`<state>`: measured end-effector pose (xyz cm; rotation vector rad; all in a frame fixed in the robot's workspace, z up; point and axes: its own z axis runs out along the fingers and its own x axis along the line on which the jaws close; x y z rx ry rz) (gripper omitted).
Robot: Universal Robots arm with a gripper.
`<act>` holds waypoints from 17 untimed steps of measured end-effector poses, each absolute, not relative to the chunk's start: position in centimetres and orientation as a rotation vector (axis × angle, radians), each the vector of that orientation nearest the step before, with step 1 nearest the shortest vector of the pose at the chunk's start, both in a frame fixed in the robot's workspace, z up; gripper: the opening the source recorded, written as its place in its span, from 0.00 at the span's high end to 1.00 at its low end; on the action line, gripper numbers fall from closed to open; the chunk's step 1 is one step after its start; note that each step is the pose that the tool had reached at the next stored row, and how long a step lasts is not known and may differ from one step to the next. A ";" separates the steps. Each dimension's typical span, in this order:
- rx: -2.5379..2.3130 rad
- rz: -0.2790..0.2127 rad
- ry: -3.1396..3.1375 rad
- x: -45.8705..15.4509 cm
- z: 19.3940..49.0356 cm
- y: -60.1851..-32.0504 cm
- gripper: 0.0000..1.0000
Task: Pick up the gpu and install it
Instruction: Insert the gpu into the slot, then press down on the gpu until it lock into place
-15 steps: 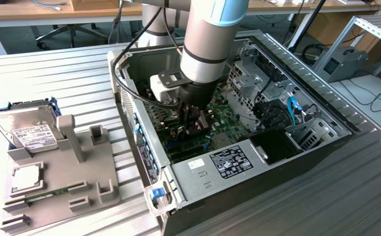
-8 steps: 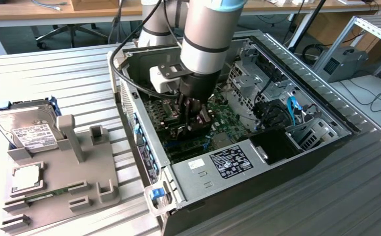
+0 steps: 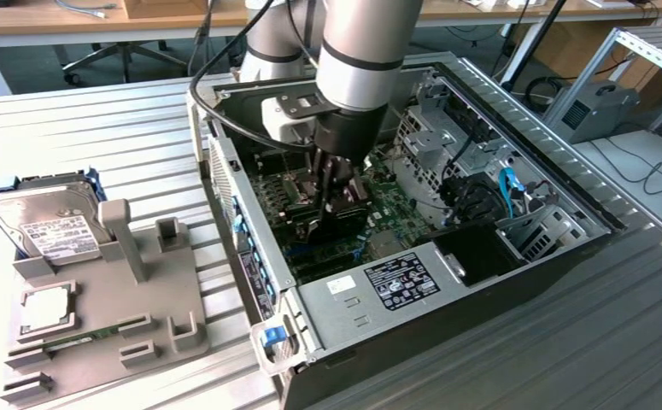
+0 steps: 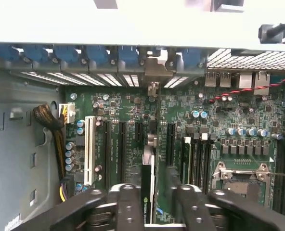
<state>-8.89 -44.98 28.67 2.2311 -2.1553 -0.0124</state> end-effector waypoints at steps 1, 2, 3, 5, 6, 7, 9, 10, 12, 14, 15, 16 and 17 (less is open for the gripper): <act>2.228 -0.017 -2.153 -8.7 28.7 -45.0 0.75; 2.226 -0.023 -2.150 -8.4 28.7 -45.0 0.81; 2.219 -0.039 -2.143 -7.6 28.7 -45.0 0.81; 2.209 -0.060 -2.133 -6.6 28.7 -45.0 0.89; 2.208 -0.063 -2.132 -6.4 28.7 -45.0 0.89; 2.207 -0.065 -2.131 -6.3 28.7 -45.0 0.89; 2.207 -0.065 -2.131 -6.3 28.7 -45.0 0.89; 2.207 -0.065 -2.131 -6.3 28.7 -45.0 0.89; 2.207 -0.065 -2.131 -6.3 28.7 -45.0 0.89; 2.207 -0.065 -2.131 -6.3 28.7 -45.0 0.89; 2.207 -0.065 -2.131 -6.3 28.7 -45.0 0.89; 2.207 -0.065 -2.131 -6.3 28.7 -45.0 0.89; 2.207 -0.065 -2.131 -6.3 28.7 -45.0 0.89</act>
